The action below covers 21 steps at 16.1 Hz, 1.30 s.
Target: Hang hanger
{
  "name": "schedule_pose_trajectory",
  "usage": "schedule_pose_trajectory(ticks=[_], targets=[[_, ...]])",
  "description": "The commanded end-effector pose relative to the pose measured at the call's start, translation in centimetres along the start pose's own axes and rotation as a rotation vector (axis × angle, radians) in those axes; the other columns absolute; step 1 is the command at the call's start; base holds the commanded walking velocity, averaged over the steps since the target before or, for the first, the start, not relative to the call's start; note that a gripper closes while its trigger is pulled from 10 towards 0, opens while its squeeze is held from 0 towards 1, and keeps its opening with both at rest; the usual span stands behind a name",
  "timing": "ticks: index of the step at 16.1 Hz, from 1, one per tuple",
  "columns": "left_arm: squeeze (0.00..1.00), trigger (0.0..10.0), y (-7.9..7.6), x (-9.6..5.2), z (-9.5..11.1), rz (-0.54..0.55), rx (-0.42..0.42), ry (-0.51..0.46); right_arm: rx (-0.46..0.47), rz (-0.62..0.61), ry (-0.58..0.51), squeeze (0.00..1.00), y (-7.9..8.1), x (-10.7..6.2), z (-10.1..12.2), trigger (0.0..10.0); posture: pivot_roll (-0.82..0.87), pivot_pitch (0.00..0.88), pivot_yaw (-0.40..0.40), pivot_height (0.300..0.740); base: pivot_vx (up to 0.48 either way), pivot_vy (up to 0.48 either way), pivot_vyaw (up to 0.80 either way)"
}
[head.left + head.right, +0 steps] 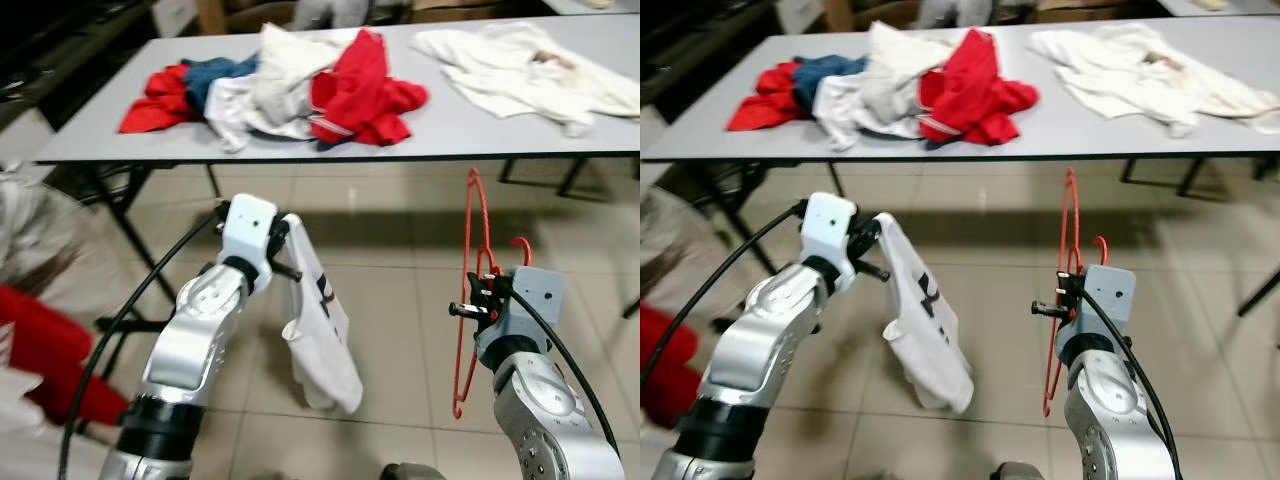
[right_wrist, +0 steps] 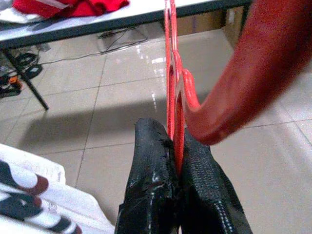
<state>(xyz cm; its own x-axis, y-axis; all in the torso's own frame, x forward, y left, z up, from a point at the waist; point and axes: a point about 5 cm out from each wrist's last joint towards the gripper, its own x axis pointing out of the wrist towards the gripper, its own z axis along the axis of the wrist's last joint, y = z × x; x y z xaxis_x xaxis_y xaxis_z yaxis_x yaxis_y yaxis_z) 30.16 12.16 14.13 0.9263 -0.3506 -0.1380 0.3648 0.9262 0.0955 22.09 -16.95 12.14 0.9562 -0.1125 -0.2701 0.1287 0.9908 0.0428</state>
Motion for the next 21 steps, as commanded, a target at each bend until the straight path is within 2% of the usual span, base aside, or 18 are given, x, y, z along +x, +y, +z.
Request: schedule_pose_trajectory(ticks=[1,2,3,6,11,13,15,21], targets=[[0.00,10.0,0.4,-0.3,0.5,0.020,0.011,-0.015,-0.060,0.017,-0.037,0.00,0.4,-0.1,0.6,10.0,-0.03,0.069,0.113,0.740,0.292,0.000,0.00],[0.00,10.0,0.6,-0.3,0.4,0.022,0.012,-0.013,-0.162,0.046,-0.034,0.00,0.9,-0.2,0.5,10.0,-0.03,0.068,0.112,0.740,0.289,0.000,0.00],[0.00,10.0,0.6,-0.4,0.4,0.024,0.014,-0.012,-0.199,0.047,-0.035,0.00,1.0,-0.1,0.5,10.0,-0.03,0.067,0.112,0.740,0.289,0.000,0.00],[0.00,10.0,1.1,-0.5,0.4,0.029,0.019,-0.008,-0.148,0.065,-0.050,0.00,1.2,0.0,0.8,10.0,-0.03,0.061,0.112,0.740,0.289,0.000,0.00],[0.00,10.0,1.3,-0.4,0.6,0.027,0.027,-0.014,-0.176,0.112,-0.106,0.00,1.7,-0.1,1.3,10.0,-0.03,0.043,0.120,0.740,0.290,0.000,0.00],[0.00,10.0,1.2,-0.4,0.7,0.021,0.022,-0.023,-0.157,0.180,-0.129,0.00,2.1,-0.6,1.7,10.0,-0.04,0.031,0.118,0.740,0.292,0.000,0.00],[0.00,10.0,0.9,-0.4,0.9,-0.005,0.024,-0.039,-0.146,0.242,-0.141,0.00,2.4,-0.9,2.2,10.0,-0.05,0.028,0.118,0.740,0.292,0.000,-0.62],[0.00,10.0,1.0,-0.1,1.6,-0.022,0.026,-0.066,-0.223,0.334,-0.179,0.00,2.1,-1.4,3.3,10.0,-0.05,0.021,0.121,0.740,0.291,0.000,-0.67]])
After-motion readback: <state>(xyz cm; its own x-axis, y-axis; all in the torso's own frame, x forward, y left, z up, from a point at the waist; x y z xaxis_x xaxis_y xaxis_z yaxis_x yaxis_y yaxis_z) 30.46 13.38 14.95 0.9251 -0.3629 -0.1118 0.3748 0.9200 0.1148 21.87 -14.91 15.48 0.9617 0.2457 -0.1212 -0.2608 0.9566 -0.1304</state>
